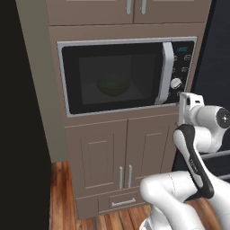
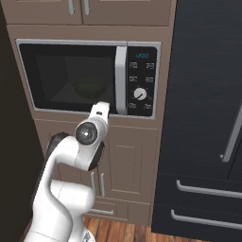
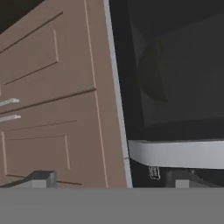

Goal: Pick the corn from the sink and place it in the bowl. Then pick the bowl and place it in the microwave. Then close the microwave door and press the start button.

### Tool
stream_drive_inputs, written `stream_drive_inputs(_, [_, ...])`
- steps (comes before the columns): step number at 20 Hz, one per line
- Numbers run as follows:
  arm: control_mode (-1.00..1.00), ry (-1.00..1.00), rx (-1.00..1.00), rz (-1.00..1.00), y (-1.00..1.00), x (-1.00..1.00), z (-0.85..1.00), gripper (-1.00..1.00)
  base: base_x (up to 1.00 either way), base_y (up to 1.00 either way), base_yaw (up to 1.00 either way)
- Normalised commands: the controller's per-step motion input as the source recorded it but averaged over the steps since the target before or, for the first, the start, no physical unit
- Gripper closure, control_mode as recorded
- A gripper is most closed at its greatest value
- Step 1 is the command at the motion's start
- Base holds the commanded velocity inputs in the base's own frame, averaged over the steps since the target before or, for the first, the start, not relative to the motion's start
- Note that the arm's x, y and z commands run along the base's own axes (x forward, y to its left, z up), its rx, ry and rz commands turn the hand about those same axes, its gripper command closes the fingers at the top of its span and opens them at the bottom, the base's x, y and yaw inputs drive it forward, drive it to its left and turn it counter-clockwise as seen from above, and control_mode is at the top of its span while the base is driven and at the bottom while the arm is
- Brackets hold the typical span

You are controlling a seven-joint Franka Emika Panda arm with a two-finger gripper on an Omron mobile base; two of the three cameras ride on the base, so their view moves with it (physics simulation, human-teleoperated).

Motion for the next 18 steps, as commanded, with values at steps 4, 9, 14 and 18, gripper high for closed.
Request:
stream_drive_inputs(4, [-1.0,-0.24,0.04,0.0,-0.55,-0.1,0.0,-1.0,0.0,0.0,0.0])
stream_drive_inputs(9, [-1.0,-0.06,0.07,0.0,-0.44,-0.02,0.0,-1.0,0.0,0.0,0.0])
stream_drive_inputs(14, [-1.0,0.0,0.0,0.0,-0.05,0.0,-0.03,-1.0,0.0,0.0,0.0])
stream_drive_inputs(18, [-1.0,0.0,0.01,0.0,-0.13,0.06,-0.02,-1.0,0.0,0.0,0.0])
